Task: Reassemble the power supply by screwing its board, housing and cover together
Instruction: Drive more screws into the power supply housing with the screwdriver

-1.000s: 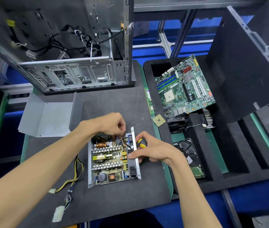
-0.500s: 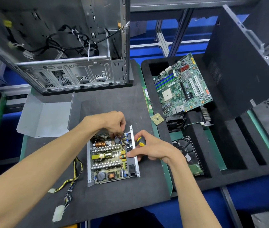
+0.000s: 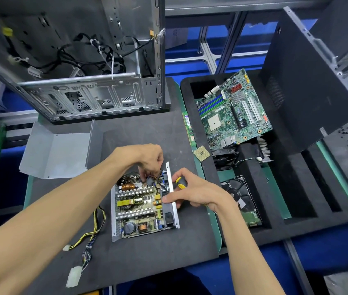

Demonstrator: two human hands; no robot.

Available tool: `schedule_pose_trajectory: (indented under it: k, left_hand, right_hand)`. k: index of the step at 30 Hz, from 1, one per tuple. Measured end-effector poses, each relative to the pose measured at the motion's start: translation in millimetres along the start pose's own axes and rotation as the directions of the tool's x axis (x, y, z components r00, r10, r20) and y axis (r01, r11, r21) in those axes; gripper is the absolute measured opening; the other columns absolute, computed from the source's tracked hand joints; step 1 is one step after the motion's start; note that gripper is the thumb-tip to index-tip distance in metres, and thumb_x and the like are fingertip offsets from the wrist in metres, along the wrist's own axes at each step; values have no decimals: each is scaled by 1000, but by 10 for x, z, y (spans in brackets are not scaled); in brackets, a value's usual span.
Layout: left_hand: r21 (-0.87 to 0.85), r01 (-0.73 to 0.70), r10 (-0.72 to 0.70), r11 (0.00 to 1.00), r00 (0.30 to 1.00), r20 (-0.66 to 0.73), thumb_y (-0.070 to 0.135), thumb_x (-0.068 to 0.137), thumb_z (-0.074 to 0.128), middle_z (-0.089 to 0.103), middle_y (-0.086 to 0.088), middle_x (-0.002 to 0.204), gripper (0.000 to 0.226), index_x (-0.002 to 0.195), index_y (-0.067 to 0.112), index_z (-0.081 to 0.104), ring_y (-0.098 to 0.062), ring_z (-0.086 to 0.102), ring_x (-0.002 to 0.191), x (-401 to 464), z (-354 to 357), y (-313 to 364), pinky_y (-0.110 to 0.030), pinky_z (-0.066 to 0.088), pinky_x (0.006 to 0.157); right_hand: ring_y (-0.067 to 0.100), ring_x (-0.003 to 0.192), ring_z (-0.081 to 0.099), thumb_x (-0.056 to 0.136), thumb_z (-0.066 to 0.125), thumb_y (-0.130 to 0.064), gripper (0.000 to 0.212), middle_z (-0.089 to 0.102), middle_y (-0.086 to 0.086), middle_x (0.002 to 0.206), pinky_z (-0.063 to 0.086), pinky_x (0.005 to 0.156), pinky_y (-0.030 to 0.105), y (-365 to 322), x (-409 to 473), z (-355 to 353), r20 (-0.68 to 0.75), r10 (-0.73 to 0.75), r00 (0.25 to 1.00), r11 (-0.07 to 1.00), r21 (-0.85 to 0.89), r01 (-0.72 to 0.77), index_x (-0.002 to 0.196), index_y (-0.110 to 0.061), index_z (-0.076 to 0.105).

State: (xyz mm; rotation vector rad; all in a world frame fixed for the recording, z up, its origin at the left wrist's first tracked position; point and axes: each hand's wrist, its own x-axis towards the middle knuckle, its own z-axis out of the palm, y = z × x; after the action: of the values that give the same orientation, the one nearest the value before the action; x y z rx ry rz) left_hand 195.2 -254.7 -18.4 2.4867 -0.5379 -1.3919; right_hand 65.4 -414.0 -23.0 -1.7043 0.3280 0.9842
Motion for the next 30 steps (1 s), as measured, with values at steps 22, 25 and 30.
schedule_pose_trajectory:
  k: [22, 25, 30]
  left_hand:
    - [62, -203, 210, 977, 967, -144, 13, 84, 76, 69, 10, 69, 23, 66, 26, 69, -7, 60, 63, -10, 86, -323, -30, 54, 73]
    - [67, -213, 221, 975, 965, -141, 13, 83, 76, 72, 9, 70, 18, 69, 24, 72, -2, 60, 60, -6, 86, -318, -28, 54, 73]
    - [41, -226, 230, 973, 956, -180, 9, 86, 73, 68, 15, 67, 17, 75, 22, 74, 1, 57, 58, -124, 114, -309, -27, 51, 74]
  right_hand:
    - [13, 55, 50, 60, 91, -49, 71, 72, 0, 70, 25, 40, 22, 55, -13, 36, -37, 4, 999, 1000, -5, -4, 113, -31, 47]
    - [19, 71, 58, 65, 93, -42, 66, 67, -7, 65, 24, 41, 23, 49, -32, 62, -66, -5, 998, 1000, 22, 6, 113, -30, 48]
    - [13, 64, 61, 72, 92, -35, 61, 60, -6, 72, 24, 40, 22, 23, -110, 113, -116, -22, 993, 999, 29, 26, 116, -27, 50]
